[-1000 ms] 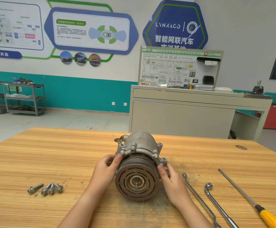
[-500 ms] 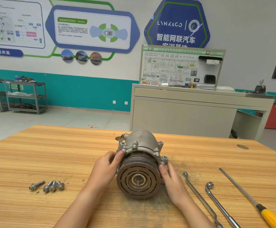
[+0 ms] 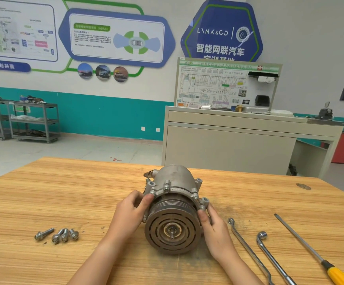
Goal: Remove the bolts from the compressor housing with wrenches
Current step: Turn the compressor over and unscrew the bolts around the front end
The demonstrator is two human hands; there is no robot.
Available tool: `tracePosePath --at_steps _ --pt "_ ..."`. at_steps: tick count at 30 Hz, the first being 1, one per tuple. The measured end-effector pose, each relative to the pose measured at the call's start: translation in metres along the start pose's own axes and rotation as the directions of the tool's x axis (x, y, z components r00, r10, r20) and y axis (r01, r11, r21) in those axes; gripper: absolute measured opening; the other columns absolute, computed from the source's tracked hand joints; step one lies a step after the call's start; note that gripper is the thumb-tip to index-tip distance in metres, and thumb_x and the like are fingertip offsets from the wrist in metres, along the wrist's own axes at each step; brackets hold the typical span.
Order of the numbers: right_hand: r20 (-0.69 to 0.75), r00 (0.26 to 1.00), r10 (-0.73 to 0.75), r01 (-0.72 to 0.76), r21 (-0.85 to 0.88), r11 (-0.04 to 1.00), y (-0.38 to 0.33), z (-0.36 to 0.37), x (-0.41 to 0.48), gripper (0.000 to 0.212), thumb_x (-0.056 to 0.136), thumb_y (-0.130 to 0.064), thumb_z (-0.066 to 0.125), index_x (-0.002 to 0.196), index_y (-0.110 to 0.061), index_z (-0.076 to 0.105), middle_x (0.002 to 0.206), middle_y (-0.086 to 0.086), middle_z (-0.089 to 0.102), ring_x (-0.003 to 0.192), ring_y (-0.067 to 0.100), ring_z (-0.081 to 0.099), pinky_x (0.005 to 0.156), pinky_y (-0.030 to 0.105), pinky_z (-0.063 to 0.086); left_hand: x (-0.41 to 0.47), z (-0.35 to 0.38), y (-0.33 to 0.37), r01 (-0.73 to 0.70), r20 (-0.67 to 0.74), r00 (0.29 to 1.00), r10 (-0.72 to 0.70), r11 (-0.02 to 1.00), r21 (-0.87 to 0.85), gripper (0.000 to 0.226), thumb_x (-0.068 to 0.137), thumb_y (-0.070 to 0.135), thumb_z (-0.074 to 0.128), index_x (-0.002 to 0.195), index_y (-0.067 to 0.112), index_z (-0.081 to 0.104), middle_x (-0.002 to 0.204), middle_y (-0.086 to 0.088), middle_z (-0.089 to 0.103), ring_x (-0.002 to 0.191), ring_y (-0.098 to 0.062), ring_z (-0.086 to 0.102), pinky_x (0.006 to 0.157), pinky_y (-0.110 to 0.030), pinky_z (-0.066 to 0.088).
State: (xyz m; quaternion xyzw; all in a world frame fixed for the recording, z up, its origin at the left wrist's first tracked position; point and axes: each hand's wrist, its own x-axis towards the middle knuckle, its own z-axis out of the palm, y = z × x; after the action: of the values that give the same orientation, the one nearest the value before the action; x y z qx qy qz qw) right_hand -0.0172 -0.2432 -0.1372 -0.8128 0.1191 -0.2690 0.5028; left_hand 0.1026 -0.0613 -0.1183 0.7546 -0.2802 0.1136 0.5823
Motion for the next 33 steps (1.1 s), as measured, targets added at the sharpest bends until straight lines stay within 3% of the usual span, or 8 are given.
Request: tracePosePath --at_steps 5,10,12,20,23,27,30,33 --pt "-0.022 0.999 -0.028 0.028 0.014 1.000 0.000 0.000 0.000 0.076 0.075 -0.061 0.040 0.139 -0.020 0.036 0.121 -0.032 0.039 0.094 -0.039 0.031 0.074 -0.011 0.025 -0.003 0.002 0.002 0.032 0.046 0.998 -0.033 0.999 0.025 0.057 0.067 0.070 0.034 0.079 0.018 0.054 0.074 0.006 0.060 0.067 -0.001 0.052 0.060 -0.017 0.037" --pt "-0.022 0.999 -0.037 0.037 0.002 0.999 0.003 -0.001 -0.003 0.081 0.074 -0.063 0.041 0.141 -0.019 0.034 0.137 -0.018 0.038 0.126 -0.005 0.032 0.099 0.008 0.026 -0.006 0.001 0.005 0.002 0.053 0.999 -0.004 0.999 0.037 0.056 0.073 0.075 0.032 0.073 0.020 0.044 0.068 0.008 0.049 0.063 -0.008 0.043 0.058 -0.028 0.033" --pt "-0.006 0.999 -0.045 0.045 0.003 0.999 0.003 -0.001 -0.006 0.082 0.074 -0.063 0.041 0.141 -0.017 0.035 0.139 -0.012 0.041 0.119 -0.012 0.037 0.093 0.001 0.028 -0.007 -0.001 0.004 -0.051 0.049 0.998 0.046 0.993 0.108 0.053 0.084 0.073 0.031 0.070 0.022 0.039 0.064 0.009 0.046 0.059 -0.007 0.040 0.055 -0.028 0.029" --pt "0.014 0.994 -0.104 0.104 -0.008 0.995 -0.003 0.000 -0.016 0.075 0.074 -0.061 0.042 0.138 -0.020 0.038 0.089 -0.044 0.058 0.092 -0.015 0.056 0.080 0.010 0.045 -0.009 -0.007 0.006 -0.150 0.030 0.989 0.148 0.977 0.152 0.084 0.063 0.094 0.015 0.071 0.016 0.045 0.063 0.005 0.049 0.057 -0.007 0.040 0.054 -0.022 0.030" --pt "0.018 0.994 -0.106 0.106 -0.034 0.994 -0.008 0.004 -0.020 0.065 0.076 -0.061 0.040 0.133 -0.031 0.038 0.086 -0.034 0.064 0.087 0.000 0.063 0.074 0.015 0.048 -0.008 -0.007 0.004 -0.133 0.048 0.991 0.127 0.980 0.148 0.098 0.059 0.098 0.010 0.079 0.011 0.051 0.070 -0.003 0.058 0.065 -0.016 0.050 0.059 -0.023 0.033" --pt "-0.037 0.994 -0.100 0.100 -0.014 0.995 -0.015 0.007 -0.022 0.045 0.076 -0.057 0.040 0.119 -0.043 0.035 0.088 -0.018 0.064 0.091 -0.023 0.046 0.074 0.014 0.043 -0.006 -0.009 0.008 -0.105 0.032 0.994 0.100 0.977 0.184 0.090 0.055 0.099 0.007 0.070 0.018 0.044 0.062 0.006 0.050 0.057 -0.008 0.043 0.053 -0.025 0.030" --pt "-0.051 0.993 -0.106 0.106 -0.009 0.994 -0.018 0.008 -0.023 0.055 0.075 -0.062 0.037 0.123 -0.036 0.044 0.084 0.015 0.066 0.067 0.001 0.063 0.058 0.023 0.042 -0.003 -0.012 0.014 -0.079 0.023 0.997 0.076 0.976 0.202 0.091 0.052 0.100 0.005 0.067 0.018 0.041 0.058 0.005 0.048 0.055 -0.010 0.042 0.052 -0.027 0.028" --pt "-0.067 0.992 -0.105 0.102 -0.039 0.994 -0.018 0.010 -0.022 0.060 0.072 -0.068 0.032 0.124 -0.038 0.041 0.063 0.015 0.061 0.048 0.013 0.045 0.049 0.021 0.031 0.000 -0.016 0.023 -0.048 0.023 0.999 0.044 0.974 0.222 0.089 0.053 0.098 0.009 0.066 0.016 0.041 0.059 0.002 0.051 0.057 -0.013 0.045 0.052 -0.028 0.028"
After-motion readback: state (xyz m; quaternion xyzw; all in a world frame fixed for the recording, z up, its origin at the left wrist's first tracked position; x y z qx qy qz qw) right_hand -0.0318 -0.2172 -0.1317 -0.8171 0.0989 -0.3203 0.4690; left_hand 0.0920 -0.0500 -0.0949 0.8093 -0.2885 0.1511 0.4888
